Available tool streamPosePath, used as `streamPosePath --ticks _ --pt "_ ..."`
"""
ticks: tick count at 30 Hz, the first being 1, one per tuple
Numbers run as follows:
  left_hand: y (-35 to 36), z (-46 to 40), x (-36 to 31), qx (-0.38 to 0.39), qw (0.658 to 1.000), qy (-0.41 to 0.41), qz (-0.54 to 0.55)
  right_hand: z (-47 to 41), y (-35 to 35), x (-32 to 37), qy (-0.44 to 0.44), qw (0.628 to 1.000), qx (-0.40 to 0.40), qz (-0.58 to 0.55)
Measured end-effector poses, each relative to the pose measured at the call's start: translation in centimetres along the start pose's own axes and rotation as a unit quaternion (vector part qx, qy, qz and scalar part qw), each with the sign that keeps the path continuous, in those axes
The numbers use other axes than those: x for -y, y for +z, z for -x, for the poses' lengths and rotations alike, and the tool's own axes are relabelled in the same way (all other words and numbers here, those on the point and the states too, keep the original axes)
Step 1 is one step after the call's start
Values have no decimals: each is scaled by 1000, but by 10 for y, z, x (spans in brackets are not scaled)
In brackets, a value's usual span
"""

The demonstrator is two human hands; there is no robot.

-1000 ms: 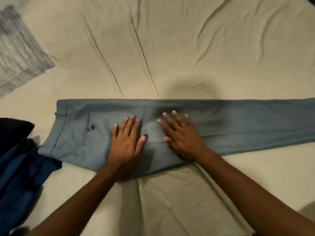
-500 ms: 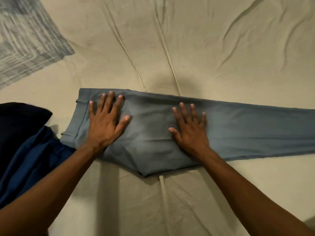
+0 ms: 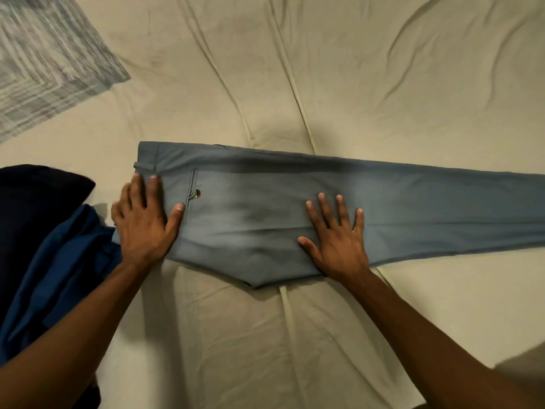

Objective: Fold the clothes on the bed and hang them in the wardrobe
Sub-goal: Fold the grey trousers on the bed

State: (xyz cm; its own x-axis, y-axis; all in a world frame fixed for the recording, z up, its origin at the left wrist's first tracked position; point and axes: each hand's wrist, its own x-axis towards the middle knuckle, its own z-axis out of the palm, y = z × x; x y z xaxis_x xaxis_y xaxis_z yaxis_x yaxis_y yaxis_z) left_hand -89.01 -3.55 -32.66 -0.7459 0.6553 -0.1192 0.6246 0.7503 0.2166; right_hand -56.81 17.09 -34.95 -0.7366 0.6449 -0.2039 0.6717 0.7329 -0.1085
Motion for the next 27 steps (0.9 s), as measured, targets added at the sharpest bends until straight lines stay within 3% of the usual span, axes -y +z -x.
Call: streamPosePath --ticks 4,7,10,12,18,25,27 --pt "-20 -13 -4 -34 985 -152 68 -6 -4 21 8 999 -38 -22" --pt "-33 -28 0 47 973 -193 118 -9 3 24 22 999 -37 -26" --pt "-47 -41 8 132 923 -250 259 -6 11 20 27 999 -23 -13" --pt "-60 -44 10 177 894 -234 339 -6 7 22 32 999 -24 -15" --pt "-80 -43 5 130 900 -163 383 -14 -1 50 -10 998 -60 -8" --pt "-118 -27 -36 131 868 -187 441 -17 -6 53 -6 999 3 -50" --pt "-132 -20 -59 128 859 -173 464 -20 -23 53 8 990 23 -139"
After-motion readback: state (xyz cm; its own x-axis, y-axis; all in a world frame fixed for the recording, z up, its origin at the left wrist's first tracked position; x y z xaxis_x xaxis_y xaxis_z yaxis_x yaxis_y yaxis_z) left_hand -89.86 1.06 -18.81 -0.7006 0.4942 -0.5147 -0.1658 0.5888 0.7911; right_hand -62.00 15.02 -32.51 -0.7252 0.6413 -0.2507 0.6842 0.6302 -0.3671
